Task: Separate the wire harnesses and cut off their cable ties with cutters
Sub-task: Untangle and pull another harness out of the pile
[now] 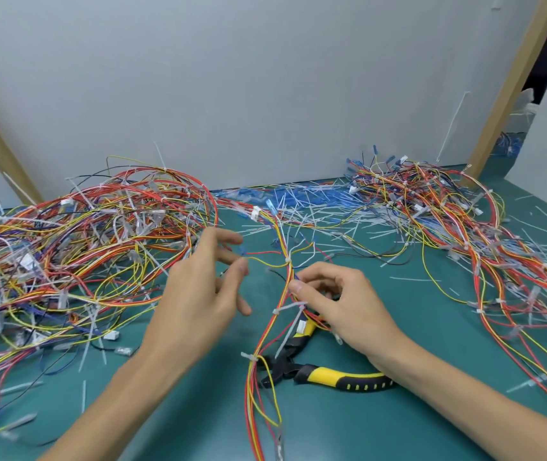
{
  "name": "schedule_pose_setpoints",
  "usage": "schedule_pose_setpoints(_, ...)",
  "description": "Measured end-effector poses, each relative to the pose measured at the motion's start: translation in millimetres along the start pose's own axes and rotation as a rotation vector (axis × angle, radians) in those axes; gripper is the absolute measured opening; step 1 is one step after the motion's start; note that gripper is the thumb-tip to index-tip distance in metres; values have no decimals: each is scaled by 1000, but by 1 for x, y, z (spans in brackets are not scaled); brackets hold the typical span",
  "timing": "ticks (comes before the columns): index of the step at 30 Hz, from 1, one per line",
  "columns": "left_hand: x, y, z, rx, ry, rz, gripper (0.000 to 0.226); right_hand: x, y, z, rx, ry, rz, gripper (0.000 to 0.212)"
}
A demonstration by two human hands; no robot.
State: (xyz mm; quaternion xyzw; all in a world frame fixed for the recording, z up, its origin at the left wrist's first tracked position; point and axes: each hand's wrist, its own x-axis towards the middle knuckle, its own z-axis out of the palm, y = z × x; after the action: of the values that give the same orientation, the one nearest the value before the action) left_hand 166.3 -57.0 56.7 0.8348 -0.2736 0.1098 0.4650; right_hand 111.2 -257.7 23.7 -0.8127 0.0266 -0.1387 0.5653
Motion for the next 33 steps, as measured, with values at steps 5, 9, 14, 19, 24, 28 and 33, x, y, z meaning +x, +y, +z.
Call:
schedule_pose_setpoints(5, -33, -2, 15, -271, -230, -224, 28, -1, -1, 1, 49, 63, 16, 7)
schedule_pose_setpoints(9, -34, -5, 36, -392, -141, -333, 13, -1, 0, 3, -153, 141, -87, 9)
schedule_pose_setpoints(14, -35, -12, 33, -216, 2, -184, 11, -15, -8, 12, -643, 149, -548, 25)
schedule_pose_setpoints(19, -40, -10, 37, 60, 49, 28, 19, -16, -10, 13, -694, 184, -496, 26)
schedule_pose_setpoints(24, -46, -9, 38, 296, 71, 236, 13, -14, -10, 15, -667, 74, -496, 28)
schedule_pose_setpoints(28, -43, -7, 33, 365, 111, 261, 15, -15, -9, 14, -524, 28, -587, 20)
schedule_pose_setpoints(33, -38, -4, 31, 403, 115, 254, 12, -14, -8, 9, -433, 48, -595, 15)
